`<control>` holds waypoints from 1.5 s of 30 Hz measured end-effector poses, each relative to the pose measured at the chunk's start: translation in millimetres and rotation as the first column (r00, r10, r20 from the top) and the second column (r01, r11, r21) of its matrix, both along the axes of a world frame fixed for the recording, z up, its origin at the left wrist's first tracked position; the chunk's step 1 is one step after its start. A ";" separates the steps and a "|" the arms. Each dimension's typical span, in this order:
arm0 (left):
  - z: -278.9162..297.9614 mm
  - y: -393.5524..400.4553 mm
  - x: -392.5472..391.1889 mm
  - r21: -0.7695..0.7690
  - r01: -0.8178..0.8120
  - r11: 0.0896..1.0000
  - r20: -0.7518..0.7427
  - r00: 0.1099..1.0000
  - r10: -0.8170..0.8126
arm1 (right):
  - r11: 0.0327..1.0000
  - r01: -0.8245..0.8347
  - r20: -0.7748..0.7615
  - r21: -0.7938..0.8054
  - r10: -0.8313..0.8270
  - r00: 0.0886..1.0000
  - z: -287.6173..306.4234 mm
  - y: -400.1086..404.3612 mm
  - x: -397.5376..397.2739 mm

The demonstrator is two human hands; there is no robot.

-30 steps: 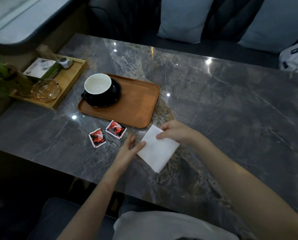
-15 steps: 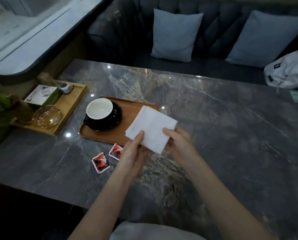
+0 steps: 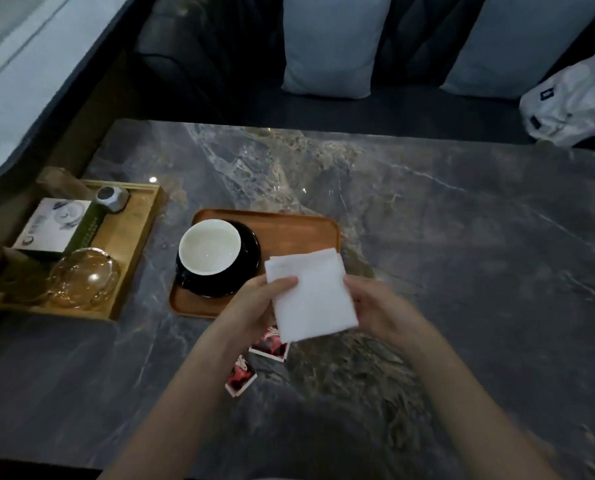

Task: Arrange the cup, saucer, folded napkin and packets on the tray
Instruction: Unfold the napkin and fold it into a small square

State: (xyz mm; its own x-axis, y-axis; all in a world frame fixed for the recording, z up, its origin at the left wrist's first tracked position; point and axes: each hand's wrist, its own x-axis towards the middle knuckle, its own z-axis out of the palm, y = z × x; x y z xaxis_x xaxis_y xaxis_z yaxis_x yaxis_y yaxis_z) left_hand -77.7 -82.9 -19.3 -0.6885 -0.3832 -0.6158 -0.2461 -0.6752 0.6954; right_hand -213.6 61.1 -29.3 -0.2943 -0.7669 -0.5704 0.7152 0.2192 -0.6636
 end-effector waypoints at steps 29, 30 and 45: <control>-71.3 -80.2 -103.2 -0.784 0.373 0.497 0.480 0.871 0.103 | 0.716 0.389 -0.791 0.580 0.380 0.480 -60.7 -116.7 -52.3; -72.9 -79.1 -103.9 -0.781 0.390 0.489 0.494 0.864 0.099 | 0.713 0.405 -0.799 0.573 0.376 0.469 -62.8 -116.8 -52.0; -83.1 -51.3 -77.3 -0.895 0.428 -0.128 0.445 0.881 -0.160 | 0.875 0.339 -0.925 0.346 0.378 -0.031 -67.2 -106.3 -19.6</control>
